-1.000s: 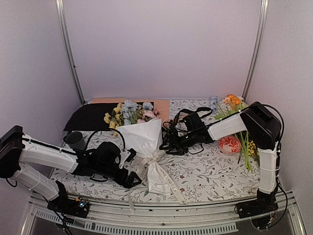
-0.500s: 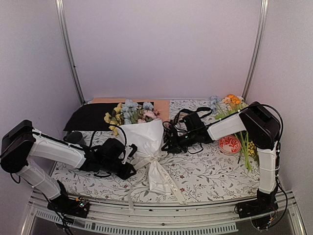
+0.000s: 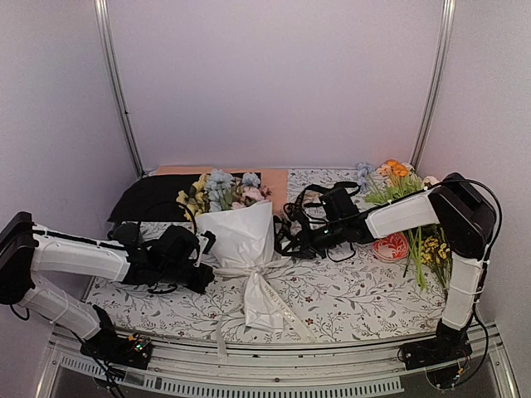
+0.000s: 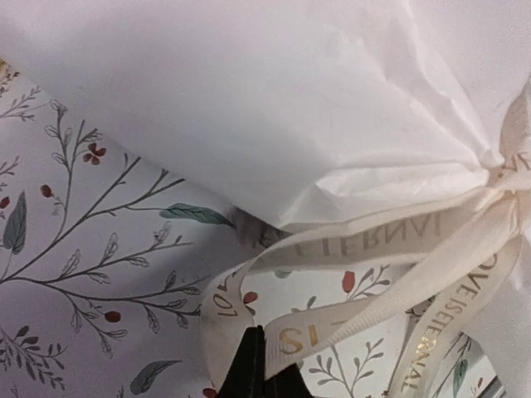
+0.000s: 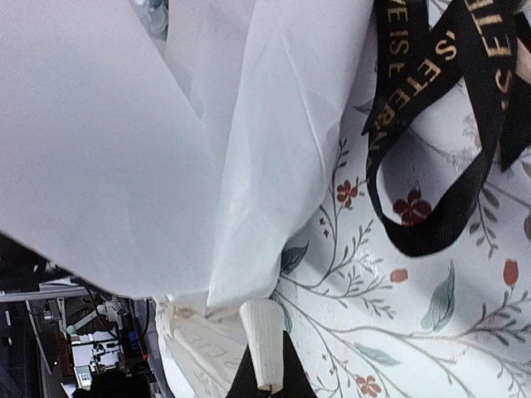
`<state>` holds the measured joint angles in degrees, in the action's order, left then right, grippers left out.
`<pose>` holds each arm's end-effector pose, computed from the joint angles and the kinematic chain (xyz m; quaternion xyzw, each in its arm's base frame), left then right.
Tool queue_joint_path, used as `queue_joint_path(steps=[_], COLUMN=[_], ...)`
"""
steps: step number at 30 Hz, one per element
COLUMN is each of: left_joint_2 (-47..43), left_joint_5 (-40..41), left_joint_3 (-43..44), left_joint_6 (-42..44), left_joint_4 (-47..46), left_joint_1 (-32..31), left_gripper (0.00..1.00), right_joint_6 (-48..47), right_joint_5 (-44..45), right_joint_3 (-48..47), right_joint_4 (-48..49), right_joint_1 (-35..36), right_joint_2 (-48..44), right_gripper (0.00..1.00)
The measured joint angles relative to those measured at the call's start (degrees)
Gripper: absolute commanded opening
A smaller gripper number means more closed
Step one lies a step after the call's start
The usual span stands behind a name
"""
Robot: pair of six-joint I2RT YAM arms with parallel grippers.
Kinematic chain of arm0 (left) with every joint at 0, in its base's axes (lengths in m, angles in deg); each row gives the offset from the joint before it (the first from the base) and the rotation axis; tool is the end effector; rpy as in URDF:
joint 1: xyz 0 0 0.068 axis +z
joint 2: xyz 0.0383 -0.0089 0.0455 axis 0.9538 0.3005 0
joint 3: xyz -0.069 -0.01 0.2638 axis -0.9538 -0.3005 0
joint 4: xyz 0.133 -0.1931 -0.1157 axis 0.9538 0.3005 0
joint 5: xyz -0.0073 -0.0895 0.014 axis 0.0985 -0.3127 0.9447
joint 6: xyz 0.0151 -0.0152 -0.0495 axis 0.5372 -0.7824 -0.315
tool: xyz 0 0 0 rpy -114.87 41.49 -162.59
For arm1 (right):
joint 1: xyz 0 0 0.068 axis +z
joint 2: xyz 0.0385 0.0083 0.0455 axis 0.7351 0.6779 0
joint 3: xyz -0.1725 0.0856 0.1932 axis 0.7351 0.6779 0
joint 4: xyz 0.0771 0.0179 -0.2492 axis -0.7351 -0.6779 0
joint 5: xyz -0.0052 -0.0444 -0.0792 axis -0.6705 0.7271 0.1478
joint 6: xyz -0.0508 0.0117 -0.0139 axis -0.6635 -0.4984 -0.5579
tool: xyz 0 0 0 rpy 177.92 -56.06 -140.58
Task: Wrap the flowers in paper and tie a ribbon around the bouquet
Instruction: Tie the ribbon around the folded bouquet.
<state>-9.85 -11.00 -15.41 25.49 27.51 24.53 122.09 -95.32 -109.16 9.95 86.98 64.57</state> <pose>0.1648 -0.1783 0.1481 0.1682 0.9302 -0.1604 0.2841 0.2880 0.2684 0.1385 -0.1229 0.8672 0.4761 0.0786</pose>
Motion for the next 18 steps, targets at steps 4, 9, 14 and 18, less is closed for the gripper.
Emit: queue_joint_path(steps=[4, 9, 14, 18], left_joint_2=[-0.22, 0.68, 2.43, 3.72], left_joint_5=[1.7, 1.62, -0.66, -2.99], left_joint_3=[0.35, 1.99, 2.51, 2.62], left_joint_6=[0.87, 2.82, 3.67, 3.19], left_joint_4=[1.18, 1.57, 0.44, -0.24], left_joint_1=[2.6, 6.86, 8.96, 10.29], left_gripper=[0.0, 0.0, 0.0, 0.0], right_joint_6=[-1.86, -4.22, -6.1, -7.21], right_joint_5=[-1.42, -2.67, -3.82, -3.48], right_joint_3=[3.78, 9.97, 13.33, 15.69], right_joint_4=[-1.07, -2.56, -1.88, -1.27], right_joint_1=[0.33, 1.01, 1.99, 2.05], right_joint_2=[-3.26, -5.66, -6.08, -6.71], right_gripper=[0.01, 0.01, 0.01, 0.01])
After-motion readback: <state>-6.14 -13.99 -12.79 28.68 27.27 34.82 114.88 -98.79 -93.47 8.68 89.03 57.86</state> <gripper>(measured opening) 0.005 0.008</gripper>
